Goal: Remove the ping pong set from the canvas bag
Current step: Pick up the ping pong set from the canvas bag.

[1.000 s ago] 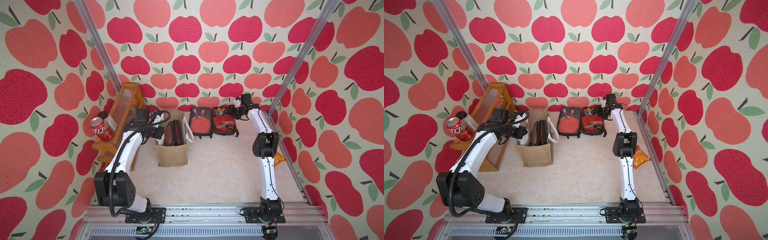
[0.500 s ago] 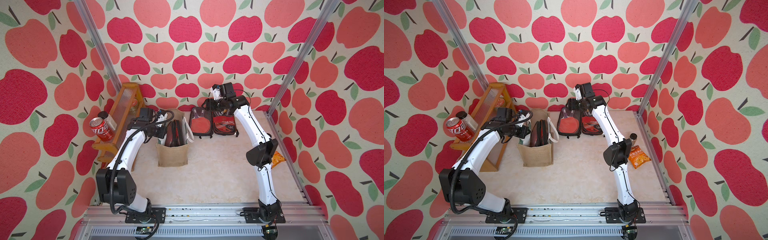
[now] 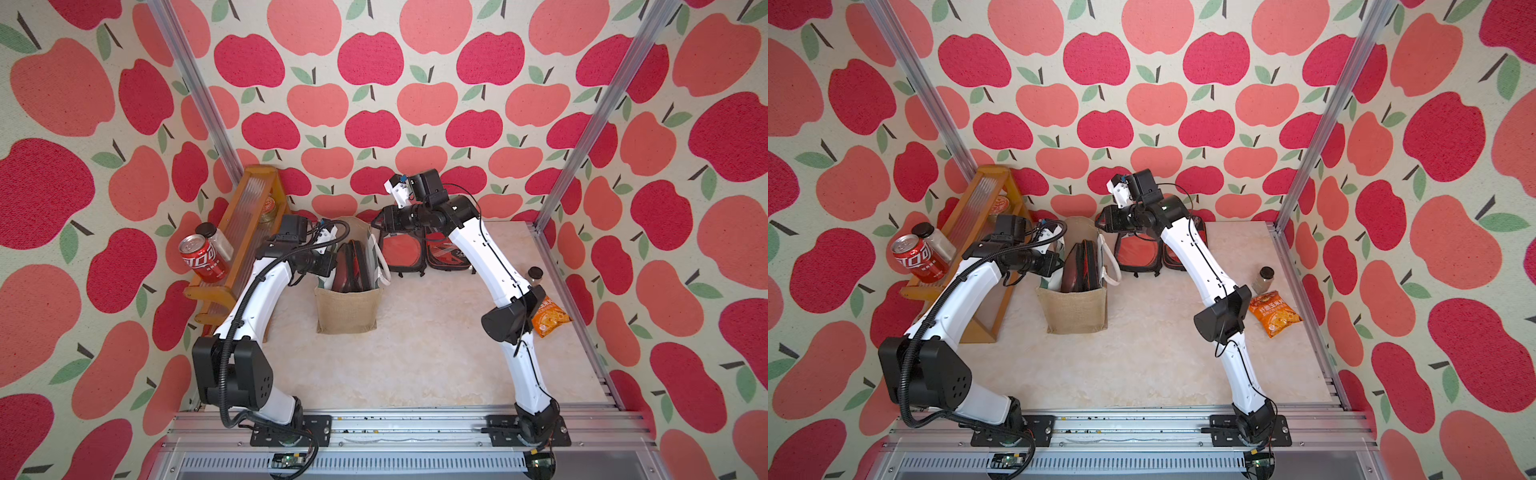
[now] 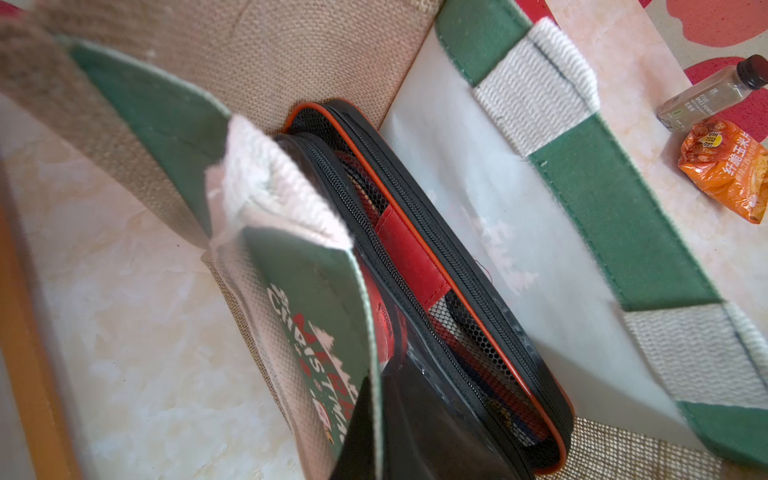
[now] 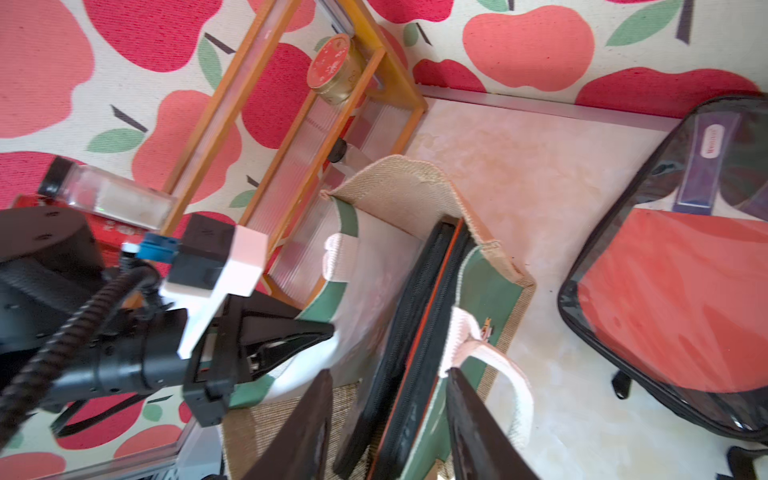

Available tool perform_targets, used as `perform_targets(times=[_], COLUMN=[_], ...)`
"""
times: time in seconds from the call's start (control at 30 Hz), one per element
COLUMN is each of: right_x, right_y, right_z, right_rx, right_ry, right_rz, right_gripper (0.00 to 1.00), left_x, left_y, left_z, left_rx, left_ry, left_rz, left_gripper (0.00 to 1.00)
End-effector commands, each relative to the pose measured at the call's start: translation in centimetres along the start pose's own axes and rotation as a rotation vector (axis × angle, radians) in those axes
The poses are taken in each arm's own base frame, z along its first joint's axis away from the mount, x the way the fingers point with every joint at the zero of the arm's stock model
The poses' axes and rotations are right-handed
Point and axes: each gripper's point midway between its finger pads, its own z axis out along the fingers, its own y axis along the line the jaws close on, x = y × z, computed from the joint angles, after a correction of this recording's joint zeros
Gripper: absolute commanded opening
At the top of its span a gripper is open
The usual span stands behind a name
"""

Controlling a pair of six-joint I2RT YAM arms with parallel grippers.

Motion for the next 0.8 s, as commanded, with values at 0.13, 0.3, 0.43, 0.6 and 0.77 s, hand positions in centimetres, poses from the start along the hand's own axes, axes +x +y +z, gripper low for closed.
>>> perform_targets(times=[0.13, 0.3, 0.43, 0.6, 0.77], right_x=[3.0, 4.8, 6.5, 8.3, 9.2], right_y=[3.3, 3.6, 2.2, 1.2, -0.2], right_z=[2.0, 3.9, 5.3, 7.3, 9.3], right_rx=[-0.075, -0.067, -0.003, 0.02, 0.052], right_ry=[0.093, 0.142, 0.19, 0.235, 0.251], right_rz=[-0.016, -0.022, -0.015, -0.002, 0.027], right_gripper=[0.44, 0.44, 0.44, 0.44, 0.44], left_x=[-1.7, -1.9, -2.0, -1.8, -1.7], left_y=[-1.3, -1.4, -1.4, -1.5, -1.5], left_z=[-1.2, -1.2, -1.3, -1.1, -0.8], left_rx=[0.04, 0.047, 0.046, 0.05, 0.046], left_ry=[-0.052, -0.057, -0.057, -0.053, -0.046], left_rz=[0.008, 0.002, -0.001, 0.001, 0.004], left_gripper=[0.0, 0.0, 0.0, 0.0, 0.0])
